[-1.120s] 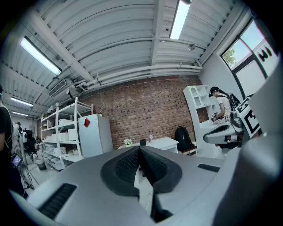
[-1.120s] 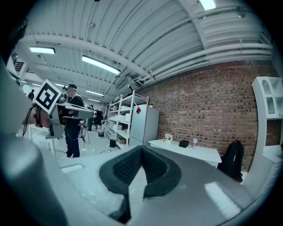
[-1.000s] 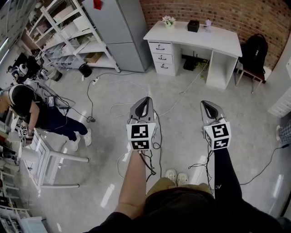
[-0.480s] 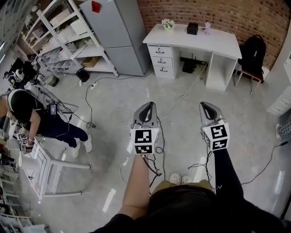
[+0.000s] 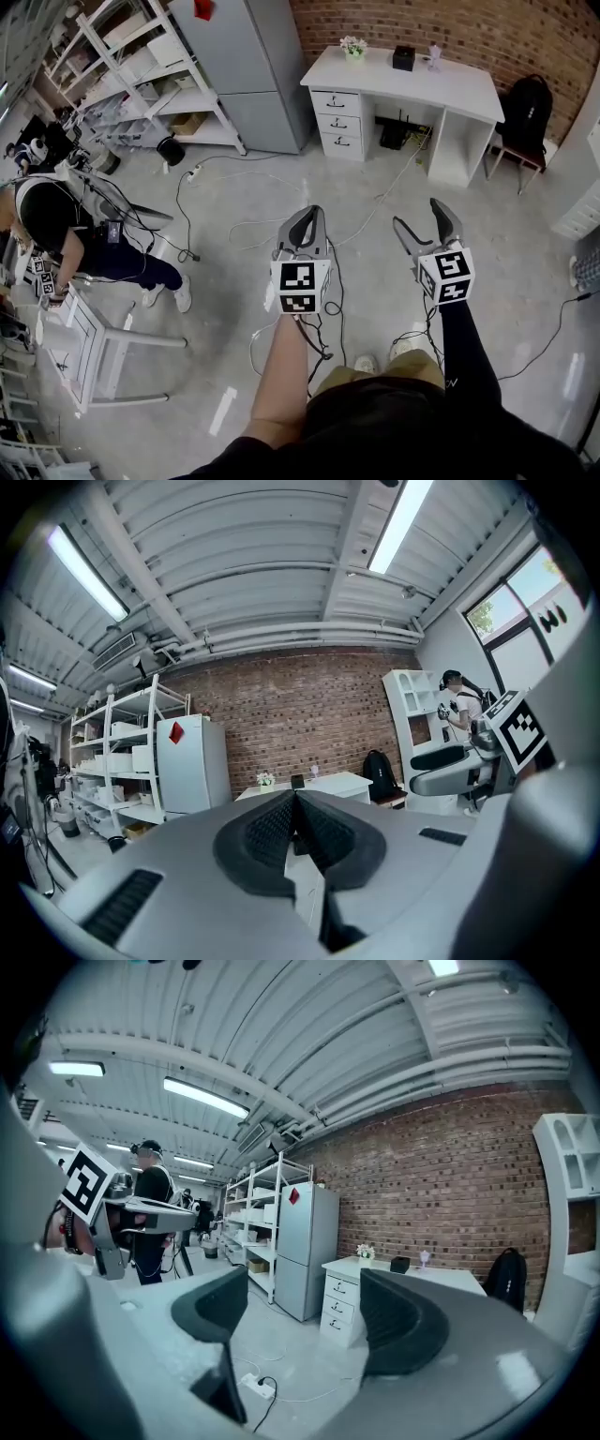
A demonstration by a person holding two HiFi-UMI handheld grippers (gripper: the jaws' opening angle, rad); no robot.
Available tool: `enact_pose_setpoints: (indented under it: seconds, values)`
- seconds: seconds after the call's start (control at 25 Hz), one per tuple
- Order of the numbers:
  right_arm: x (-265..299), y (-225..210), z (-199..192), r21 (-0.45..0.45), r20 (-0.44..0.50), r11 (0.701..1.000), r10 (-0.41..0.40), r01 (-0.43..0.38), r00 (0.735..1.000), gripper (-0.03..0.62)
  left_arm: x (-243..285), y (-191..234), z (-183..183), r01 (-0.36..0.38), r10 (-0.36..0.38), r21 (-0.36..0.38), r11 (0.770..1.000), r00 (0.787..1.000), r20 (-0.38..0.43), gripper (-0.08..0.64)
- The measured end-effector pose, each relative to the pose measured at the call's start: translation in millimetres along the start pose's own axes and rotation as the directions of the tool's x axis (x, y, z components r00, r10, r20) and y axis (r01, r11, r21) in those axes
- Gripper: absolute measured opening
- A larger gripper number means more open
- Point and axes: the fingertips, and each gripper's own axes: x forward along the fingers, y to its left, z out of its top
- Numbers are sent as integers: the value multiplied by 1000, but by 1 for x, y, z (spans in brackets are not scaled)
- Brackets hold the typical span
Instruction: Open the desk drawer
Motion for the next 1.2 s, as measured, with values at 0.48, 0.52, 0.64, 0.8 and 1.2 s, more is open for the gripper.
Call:
enact_pose_setpoints:
  seconds: [0.48,0.52,0.64,0.8,1.2]
  values:
    - [45,17,6,8,45,994,105,-105,993,476,19,29,-8,-33,33,-13,999,999,1,8]
    - [52,16,7,9,49,994,110,-110,993,477,24,32,-8,-35,35,-11,999,999,3,8]
    - [75,11,8,3,61,992,126,-126,990,480,40,42,-5,-50,50,-5,999,999,11,8]
    - [108,-2,8,-2,68,990,141,-141,988,482,69,57,-6,-72,72,-7,997,997,13,8]
    - [211,-64,16,-6,79,981,192,-192,978,482,178,91,-1,-114,114,-18,993,993,-1,8]
